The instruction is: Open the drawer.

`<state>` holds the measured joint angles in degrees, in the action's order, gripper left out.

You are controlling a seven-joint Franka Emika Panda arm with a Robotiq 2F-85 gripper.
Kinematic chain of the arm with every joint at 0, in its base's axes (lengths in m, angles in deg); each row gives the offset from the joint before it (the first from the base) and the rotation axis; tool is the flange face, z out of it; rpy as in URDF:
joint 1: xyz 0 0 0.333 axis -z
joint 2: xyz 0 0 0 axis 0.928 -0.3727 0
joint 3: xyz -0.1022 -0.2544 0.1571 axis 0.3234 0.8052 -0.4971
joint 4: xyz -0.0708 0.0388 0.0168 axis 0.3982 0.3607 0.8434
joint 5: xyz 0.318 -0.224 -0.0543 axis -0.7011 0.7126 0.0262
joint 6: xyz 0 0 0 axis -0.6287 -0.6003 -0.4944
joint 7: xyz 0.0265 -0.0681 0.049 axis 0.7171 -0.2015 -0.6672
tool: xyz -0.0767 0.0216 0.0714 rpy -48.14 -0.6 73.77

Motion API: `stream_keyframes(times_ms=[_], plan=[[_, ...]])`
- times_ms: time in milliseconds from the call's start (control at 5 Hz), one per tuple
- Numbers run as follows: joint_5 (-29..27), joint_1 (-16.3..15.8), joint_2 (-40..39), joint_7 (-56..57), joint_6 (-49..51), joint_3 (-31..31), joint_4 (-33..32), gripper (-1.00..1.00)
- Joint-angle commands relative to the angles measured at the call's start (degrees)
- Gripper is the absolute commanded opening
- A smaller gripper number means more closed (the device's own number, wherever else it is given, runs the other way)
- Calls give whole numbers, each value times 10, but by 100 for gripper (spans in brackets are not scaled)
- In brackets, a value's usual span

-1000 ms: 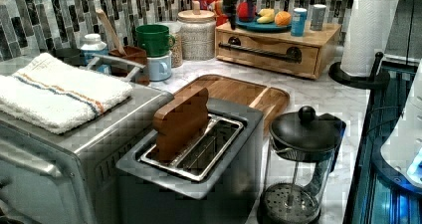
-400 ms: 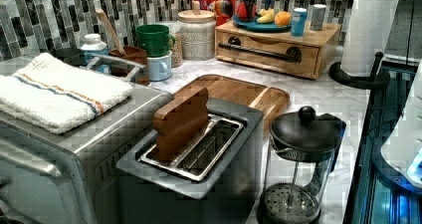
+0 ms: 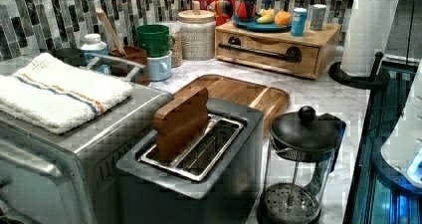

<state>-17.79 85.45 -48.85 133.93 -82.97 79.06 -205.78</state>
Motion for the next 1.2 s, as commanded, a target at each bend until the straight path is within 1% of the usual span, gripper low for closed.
stream_keyframes(times_ms=[200,600,1200], plan=[[11,-30,-8,15,-9,-22,-9,100],[18,-25,-5,21,-16,-27,-16,100],[23,-29,2,39,-31,-24,-27,100]])
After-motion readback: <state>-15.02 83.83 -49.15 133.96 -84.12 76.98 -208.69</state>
